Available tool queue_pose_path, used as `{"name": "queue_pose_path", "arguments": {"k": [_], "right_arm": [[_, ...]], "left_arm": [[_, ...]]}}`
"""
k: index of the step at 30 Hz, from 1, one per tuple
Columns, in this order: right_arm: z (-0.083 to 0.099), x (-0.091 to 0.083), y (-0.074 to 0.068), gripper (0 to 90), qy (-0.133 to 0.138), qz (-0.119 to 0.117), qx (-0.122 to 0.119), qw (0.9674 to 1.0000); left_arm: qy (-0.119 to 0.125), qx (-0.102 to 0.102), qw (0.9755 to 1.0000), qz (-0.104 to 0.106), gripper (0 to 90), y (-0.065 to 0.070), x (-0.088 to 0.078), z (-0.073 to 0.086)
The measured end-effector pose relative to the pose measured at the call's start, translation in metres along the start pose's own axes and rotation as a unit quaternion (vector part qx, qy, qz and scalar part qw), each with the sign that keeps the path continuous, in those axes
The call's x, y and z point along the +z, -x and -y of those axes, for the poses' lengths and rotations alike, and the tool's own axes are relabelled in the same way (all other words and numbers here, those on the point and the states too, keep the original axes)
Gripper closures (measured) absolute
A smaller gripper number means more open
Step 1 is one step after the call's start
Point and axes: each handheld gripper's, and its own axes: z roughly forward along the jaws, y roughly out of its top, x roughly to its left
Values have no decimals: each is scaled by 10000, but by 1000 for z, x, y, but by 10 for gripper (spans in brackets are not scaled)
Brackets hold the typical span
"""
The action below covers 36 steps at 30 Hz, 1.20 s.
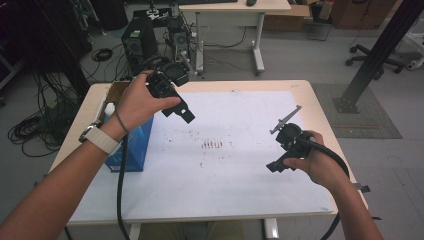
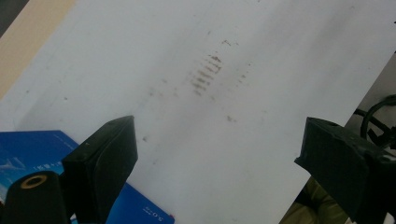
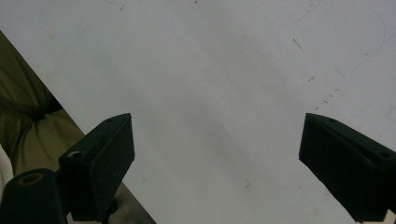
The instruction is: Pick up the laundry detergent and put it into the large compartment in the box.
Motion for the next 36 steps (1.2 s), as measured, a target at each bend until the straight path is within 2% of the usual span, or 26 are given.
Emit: {"name": "queue_pose_path", "arguments": {"k": [8, 18, 36], "right_arm": [[-1, 2, -1, 105, 5, -10, 13, 10000], [-3, 3, -2, 106, -5, -18, -19, 10000], [-2, 1, -3, 106, 14, -5, -29, 10000]], "left_arm": [[-91, 163, 9998, 73, 116, 4, 10, 3], [40, 148, 9998, 102, 115, 5, 8, 5], [-4, 121, 9999, 92, 116, 4, 9, 7]]}}
